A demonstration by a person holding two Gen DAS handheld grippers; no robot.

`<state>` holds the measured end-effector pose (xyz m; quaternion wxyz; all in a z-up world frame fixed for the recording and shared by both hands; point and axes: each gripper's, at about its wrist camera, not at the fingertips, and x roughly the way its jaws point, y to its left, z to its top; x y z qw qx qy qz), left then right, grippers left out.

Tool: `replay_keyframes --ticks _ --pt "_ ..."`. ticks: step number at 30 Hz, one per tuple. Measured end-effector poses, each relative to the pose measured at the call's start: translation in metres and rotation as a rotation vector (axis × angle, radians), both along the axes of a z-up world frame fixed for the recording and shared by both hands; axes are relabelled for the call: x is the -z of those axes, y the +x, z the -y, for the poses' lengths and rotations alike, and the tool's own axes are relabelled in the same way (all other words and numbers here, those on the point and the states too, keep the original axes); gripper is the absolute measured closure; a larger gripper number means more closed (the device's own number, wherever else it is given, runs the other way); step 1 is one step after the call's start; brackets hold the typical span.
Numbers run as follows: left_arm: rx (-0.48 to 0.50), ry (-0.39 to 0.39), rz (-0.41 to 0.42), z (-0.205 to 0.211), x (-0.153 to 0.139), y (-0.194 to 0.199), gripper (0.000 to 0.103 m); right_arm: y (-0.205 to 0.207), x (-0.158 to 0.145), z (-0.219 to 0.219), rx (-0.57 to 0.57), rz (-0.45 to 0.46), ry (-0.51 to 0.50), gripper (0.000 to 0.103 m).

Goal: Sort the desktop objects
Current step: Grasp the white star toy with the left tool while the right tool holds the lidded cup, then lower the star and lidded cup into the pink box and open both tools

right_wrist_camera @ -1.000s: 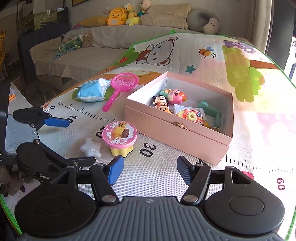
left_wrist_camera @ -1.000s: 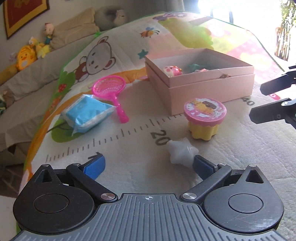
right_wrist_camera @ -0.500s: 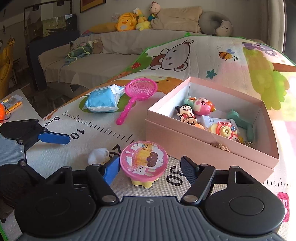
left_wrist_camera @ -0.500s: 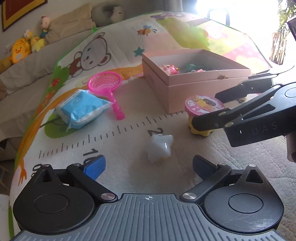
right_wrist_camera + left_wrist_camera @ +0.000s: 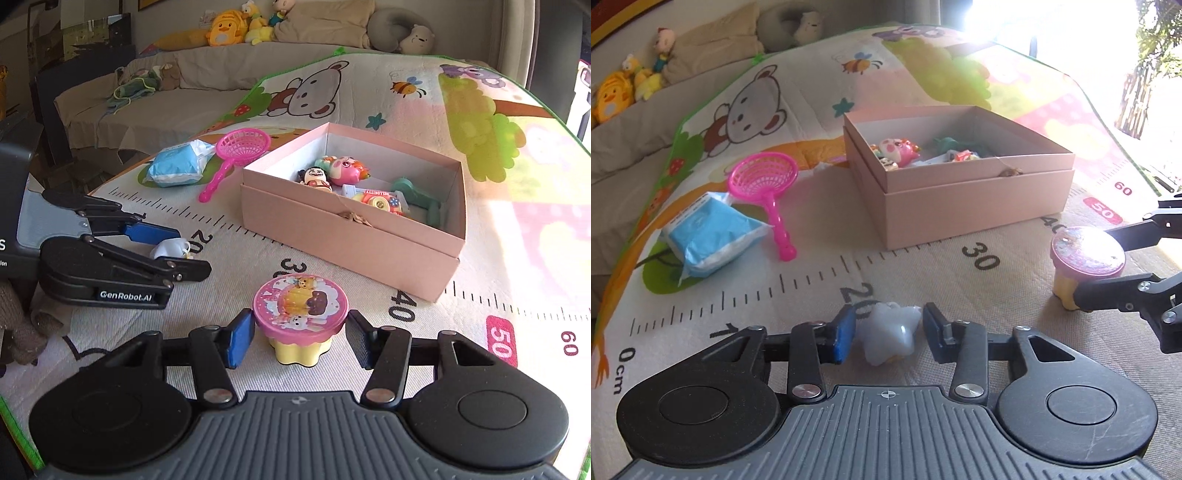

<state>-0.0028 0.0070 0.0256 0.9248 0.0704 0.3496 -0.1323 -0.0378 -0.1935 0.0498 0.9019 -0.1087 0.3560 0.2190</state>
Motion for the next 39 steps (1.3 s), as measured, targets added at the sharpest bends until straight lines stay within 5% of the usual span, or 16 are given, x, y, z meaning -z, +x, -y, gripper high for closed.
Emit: replay_keyframes --ticks 7,16,21,25,29,33,39 --pt "0.039 0.009 0.003 0.007 -0.011 -0.028 0.062 -0.03 -0.018 0.022 0.011 0.042 0.034 0.048" --pt "0.084 -0.001 0.195 0.018 -0.075 -0.045 0.062 -0.046 -0.078 0.047 0.036 0.189 0.135 0.049" --pt "0.103 0.0 0.298 0.032 -0.106 -0.014 0.062 -0.016 -0.121 0.061 0.091 0.307 0.175 0.049" --pt "0.091 -0.032 0.329 0.052 -0.109 0.032 0.061 0.04 -0.133 0.061 0.122 0.288 0.222 0.049" --pt "0.05 -0.089 0.264 0.053 -0.095 0.069 0.041 0.092 -0.123 0.055 0.143 0.191 0.271 0.046" --pt "0.025 -0.08 0.247 0.024 -0.072 0.047 0.014 0.097 -0.109 0.055 0.162 0.177 0.267 0.04" --pt "-0.152 -0.02 0.182 -0.033 -0.028 0.02 0.008 0.109 -0.097 0.042 0.177 0.12 0.226 0.038"
